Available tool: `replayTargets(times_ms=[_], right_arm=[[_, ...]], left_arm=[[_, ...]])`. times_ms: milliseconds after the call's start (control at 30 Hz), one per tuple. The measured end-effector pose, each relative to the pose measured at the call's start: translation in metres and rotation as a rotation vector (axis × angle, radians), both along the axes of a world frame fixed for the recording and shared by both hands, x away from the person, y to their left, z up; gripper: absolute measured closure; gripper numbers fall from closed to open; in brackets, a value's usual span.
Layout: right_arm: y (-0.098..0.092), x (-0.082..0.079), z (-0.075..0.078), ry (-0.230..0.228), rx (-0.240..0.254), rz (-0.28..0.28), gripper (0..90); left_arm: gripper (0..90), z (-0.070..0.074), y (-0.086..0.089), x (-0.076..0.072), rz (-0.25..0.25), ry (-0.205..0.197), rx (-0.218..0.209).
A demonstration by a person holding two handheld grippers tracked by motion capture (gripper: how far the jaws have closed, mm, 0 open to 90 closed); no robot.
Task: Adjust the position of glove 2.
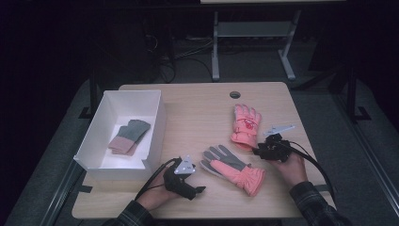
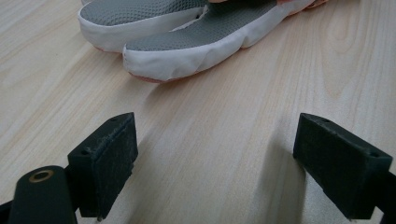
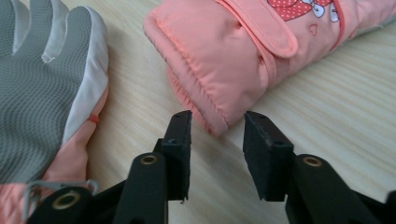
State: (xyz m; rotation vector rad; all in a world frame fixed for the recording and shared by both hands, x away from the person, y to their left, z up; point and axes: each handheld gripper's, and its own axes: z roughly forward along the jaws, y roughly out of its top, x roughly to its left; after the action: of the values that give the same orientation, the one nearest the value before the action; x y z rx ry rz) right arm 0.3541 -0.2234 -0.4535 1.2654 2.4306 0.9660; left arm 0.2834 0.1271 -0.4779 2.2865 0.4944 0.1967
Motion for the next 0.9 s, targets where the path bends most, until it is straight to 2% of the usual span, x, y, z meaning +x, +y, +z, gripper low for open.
replayTargets(times_ms=[100, 233, 367, 467, 567, 733, 833, 900], right_arm=[[0.001, 0.004, -0.001, 0.011, -0.002, 0.007, 78.3], [-0.003, 0.000, 0.003, -0.001, -0.033, 0.029, 82.8], [-0.013, -0.015, 0.007, 0.008, -0.018, 0.078, 82.9], [-0.022, -0.029, 0.010, 0.004, -0.033, 0.103, 82.7], [-0.038, -0.039, 0.011, 0.001, -0.062, 0.080, 80.5], [-0.070, -0.049, 0.009, 0.021, -0.040, -0.001, 70.5], [-0.078, -0.050, 0.022, -0.011, 0.004, -0.033, 69.6], [-0.075, -0.047, 0.032, -0.043, 0.040, -0.036, 70.1]], left_arm=[[13.1, 0.000, 0.000, 0.000, 0.000, 0.000, 0.000], [13.1, 0.000, 0.000, 0.000, 0.000, 0.000, 0.000], [13.1, 0.000, 0.000, 0.000, 0.000, 0.000, 0.002], [13.1, 0.000, 0.000, 0.000, 0.002, 0.000, -0.003], [13.1, 0.000, 0.000, 0.000, 0.001, -0.003, -0.004], [13.1, 0.000, 0.000, 0.000, 0.001, -0.003, -0.005], [13.1, 0.000, 0.000, 0.000, -0.002, -0.003, 0.003], [13.1, 0.000, 0.000, 0.000, -0.002, -0.004, 0.003]])
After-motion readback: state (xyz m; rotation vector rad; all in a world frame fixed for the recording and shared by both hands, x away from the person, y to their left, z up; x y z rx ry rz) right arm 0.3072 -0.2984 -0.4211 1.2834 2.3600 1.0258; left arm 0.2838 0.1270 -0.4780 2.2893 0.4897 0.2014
